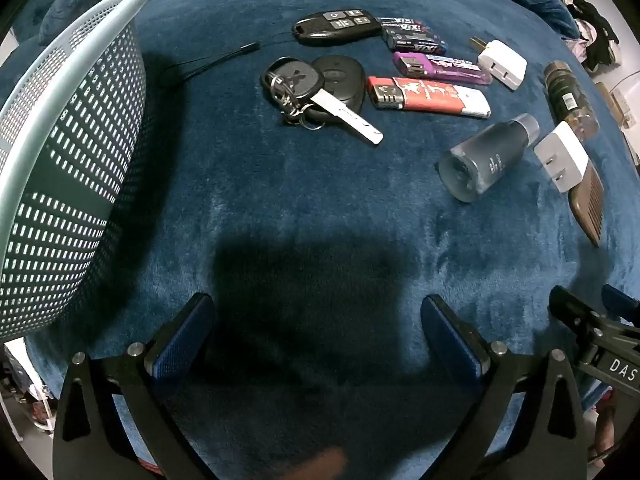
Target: Organize rigid objects
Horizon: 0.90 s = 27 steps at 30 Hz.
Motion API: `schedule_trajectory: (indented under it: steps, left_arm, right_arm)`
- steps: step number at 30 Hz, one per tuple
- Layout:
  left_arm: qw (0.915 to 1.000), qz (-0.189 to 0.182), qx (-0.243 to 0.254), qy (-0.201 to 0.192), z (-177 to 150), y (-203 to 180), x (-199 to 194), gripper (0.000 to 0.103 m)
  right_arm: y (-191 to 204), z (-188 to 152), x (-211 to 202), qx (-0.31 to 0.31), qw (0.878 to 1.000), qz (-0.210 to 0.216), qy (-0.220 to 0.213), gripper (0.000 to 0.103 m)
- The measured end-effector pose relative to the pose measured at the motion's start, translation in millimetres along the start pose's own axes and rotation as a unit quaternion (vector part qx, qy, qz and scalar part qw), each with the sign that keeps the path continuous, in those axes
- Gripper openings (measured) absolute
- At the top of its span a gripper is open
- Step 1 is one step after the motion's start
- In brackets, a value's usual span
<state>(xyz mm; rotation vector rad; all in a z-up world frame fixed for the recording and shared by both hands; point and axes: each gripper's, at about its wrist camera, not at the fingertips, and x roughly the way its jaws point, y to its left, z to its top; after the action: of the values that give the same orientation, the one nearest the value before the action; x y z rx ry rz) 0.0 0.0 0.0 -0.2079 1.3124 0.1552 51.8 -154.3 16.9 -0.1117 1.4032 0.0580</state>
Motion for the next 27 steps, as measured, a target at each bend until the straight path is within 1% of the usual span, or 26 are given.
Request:
schedule_trajectory:
  steps: [9, 10, 27]
  left_arm:
    - [1.0000, -0.002, -0.003, -0.001, -1.1, 4.6, -0.4, 0.103]
    - [1.0000, 0.003, 0.001, 0.000, -0.3, 0.6, 0.2, 0.103]
    - [1.0000, 0.004, 0.001, -0.001, -0.3, 0.6, 0.2, 0.103]
  right_arm:
    - [0.2, 0.0, 0.0, 0.000, 1.000, -0.001, -0.001, 0.103]
    - [0.1, -0.1, 0.0, 0.000, 1.000, -0.001, -0.001, 0.103]
    - [0.2, 0.0, 0.1, 0.000, 1.000, -0.001, -0.001, 0.103]
